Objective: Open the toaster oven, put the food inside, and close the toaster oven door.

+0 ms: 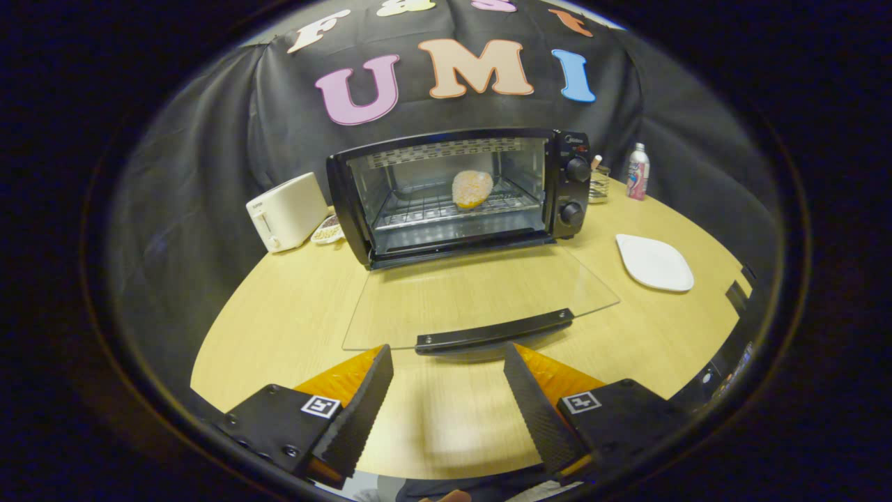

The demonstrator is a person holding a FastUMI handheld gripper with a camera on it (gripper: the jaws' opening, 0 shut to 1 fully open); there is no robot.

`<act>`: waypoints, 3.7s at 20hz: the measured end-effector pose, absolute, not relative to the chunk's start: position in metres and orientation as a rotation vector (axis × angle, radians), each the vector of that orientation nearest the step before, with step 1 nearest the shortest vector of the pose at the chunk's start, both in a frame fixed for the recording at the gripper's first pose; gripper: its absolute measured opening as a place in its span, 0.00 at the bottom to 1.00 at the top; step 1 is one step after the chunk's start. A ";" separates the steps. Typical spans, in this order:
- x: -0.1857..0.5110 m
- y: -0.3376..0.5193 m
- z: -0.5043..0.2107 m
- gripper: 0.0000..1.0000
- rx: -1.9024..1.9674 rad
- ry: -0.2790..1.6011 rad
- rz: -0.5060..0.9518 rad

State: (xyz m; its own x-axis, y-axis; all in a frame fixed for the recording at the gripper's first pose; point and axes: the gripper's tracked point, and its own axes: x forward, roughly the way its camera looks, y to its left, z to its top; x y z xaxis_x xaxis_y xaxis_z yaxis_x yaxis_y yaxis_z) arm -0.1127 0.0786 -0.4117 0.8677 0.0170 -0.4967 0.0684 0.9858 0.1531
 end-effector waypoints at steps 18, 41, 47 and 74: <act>-0.107 0.084 -0.421 0.98 0.067 0.529 0.031; -0.042 0.073 -0.283 0.96 0.061 0.173 -0.036; -0.007 0.075 -0.250 0.94 0.171 0.098 -0.023; 0.008 0.075 -0.165 0.94 0.122 0.008 -0.001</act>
State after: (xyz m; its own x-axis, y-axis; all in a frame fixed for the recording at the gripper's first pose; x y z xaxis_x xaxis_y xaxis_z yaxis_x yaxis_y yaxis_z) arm 0.0082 0.0753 -0.1646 1.0000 -0.0007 -0.0084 0.0017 0.9925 0.1222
